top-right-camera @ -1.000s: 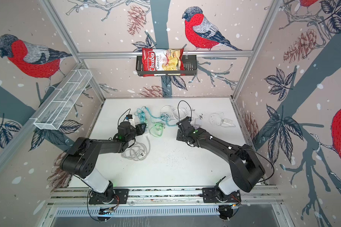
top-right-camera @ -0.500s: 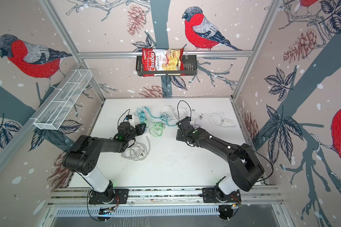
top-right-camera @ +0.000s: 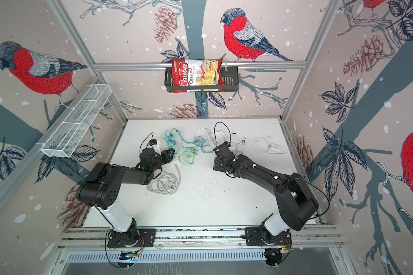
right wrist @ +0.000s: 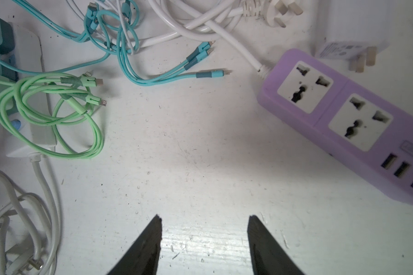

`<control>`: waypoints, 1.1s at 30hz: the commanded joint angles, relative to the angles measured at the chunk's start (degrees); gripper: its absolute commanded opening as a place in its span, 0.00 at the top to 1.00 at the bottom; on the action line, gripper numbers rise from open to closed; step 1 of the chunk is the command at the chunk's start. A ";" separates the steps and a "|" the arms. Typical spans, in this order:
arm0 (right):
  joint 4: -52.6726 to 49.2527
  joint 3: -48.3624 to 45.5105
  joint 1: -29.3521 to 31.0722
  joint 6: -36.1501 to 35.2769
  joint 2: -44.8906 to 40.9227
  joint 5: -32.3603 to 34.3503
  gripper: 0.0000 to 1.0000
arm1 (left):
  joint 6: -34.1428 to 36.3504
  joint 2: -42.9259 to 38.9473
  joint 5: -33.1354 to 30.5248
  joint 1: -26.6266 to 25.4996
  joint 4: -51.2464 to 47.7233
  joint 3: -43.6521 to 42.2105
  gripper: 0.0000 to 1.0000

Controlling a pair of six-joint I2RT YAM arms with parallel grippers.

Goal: Insert the plug

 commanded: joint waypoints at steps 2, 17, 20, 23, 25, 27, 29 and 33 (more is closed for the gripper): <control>1.44 0.44 0.00 -0.29 0.18 -0.45 0.41 | -5.63 2.70 2.76 2.67 5.45 -2.21 0.62; 2.49 0.52 0.25 -0.69 1.42 -1.70 0.41 | -8.03 2.52 5.86 4.92 10.91 -5.17 0.66; 2.82 0.61 0.42 -0.78 2.28 -1.86 0.41 | -8.63 -0.68 5.85 4.96 9.94 -5.39 0.58; 3.29 0.44 0.45 -0.78 2.35 -2.06 0.41 | -8.04 -1.98 6.61 4.88 7.39 -3.36 0.57; 3.55 0.42 0.51 -0.87 2.34 -2.15 0.41 | -7.89 -1.69 6.84 4.83 6.39 -1.90 0.58; 3.67 0.35 0.51 -0.93 2.37 -2.16 0.41 | -7.58 -1.26 6.68 4.63 5.05 -0.58 0.58; 3.64 0.22 0.52 -1.20 2.20 -2.22 0.41 | -6.90 -0.76 6.32 4.10 3.74 0.37 0.58; 3.81 0.00 0.42 -1.55 2.19 -2.21 0.41 | -5.91 -0.01 5.20 3.07 2.25 1.38 0.59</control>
